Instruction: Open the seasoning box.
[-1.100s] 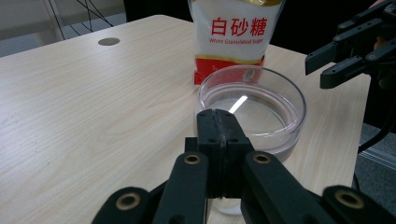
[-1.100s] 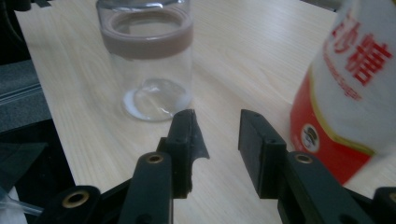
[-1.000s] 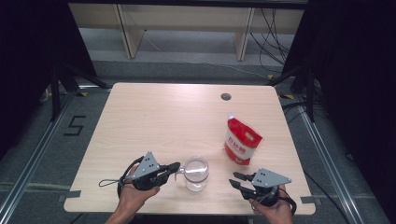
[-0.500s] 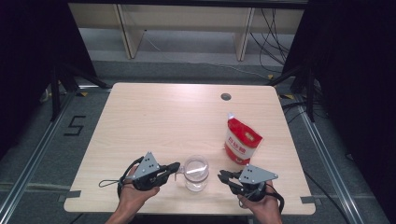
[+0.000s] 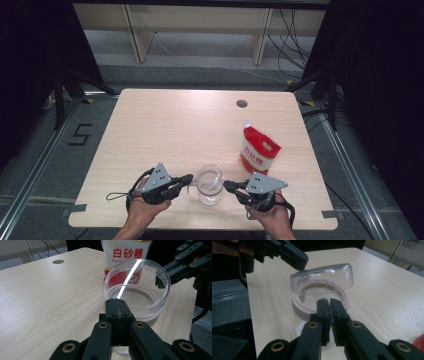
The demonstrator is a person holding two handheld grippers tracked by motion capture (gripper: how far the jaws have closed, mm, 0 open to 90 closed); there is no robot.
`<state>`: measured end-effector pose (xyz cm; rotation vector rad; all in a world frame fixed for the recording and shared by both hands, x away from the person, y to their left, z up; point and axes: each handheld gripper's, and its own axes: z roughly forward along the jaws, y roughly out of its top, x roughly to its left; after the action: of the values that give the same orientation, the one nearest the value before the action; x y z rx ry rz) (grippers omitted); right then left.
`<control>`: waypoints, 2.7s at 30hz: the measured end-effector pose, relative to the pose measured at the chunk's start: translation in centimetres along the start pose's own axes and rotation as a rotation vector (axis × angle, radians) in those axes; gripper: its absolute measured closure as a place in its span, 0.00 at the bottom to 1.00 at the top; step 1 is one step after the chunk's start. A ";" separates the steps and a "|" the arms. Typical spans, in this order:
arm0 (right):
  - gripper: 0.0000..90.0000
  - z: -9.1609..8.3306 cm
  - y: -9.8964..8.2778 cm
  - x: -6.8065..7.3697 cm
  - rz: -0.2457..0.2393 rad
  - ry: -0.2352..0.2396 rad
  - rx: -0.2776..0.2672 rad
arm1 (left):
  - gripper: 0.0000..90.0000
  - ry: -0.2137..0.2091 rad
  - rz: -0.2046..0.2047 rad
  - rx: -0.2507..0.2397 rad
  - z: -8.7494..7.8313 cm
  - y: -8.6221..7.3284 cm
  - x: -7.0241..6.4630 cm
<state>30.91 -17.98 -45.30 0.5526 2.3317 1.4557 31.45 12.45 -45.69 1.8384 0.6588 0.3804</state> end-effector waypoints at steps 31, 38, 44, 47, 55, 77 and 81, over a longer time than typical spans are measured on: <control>0.97 1.5 3.4 1.7 -0.042 0.039 -0.040 | 0.21 0.062 0.020 0.118 -3.3 -3.5 1.5; 0.97 2.5 4.2 2.3 -0.066 0.060 -0.034 | 0.21 0.054 -0.018 0.115 -3.6 -4.0 1.5; 0.97 3.3 4.8 3.0 -0.078 0.089 -0.032 | 0.19 0.049 -0.007 0.109 -3.9 -4.1 1.7; 0.97 3.6 5.0 3.3 -0.073 0.093 -0.038 | 0.19 0.041 -0.005 0.108 -4.0 -4.2 1.8; 0.96 3.7 5.2 3.1 -0.094 0.086 -0.046 | 0.21 0.049 -0.011 0.110 -4.1 -4.3 1.7; 0.71 -0.7 -1.7 -1.9 0.028 -0.048 -0.068 | 0.21 0.082 -0.073 0.088 -4.0 -4.7 1.9; 0.65 -1.5 -2.3 -2.0 0.067 -0.071 -0.071 | 0.20 0.082 -0.066 0.089 -3.9 -4.8 1.8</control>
<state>31.63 -21.04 -46.60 0.6569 2.2174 1.5171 29.51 17.73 -48.83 1.8880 0.8025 0.3899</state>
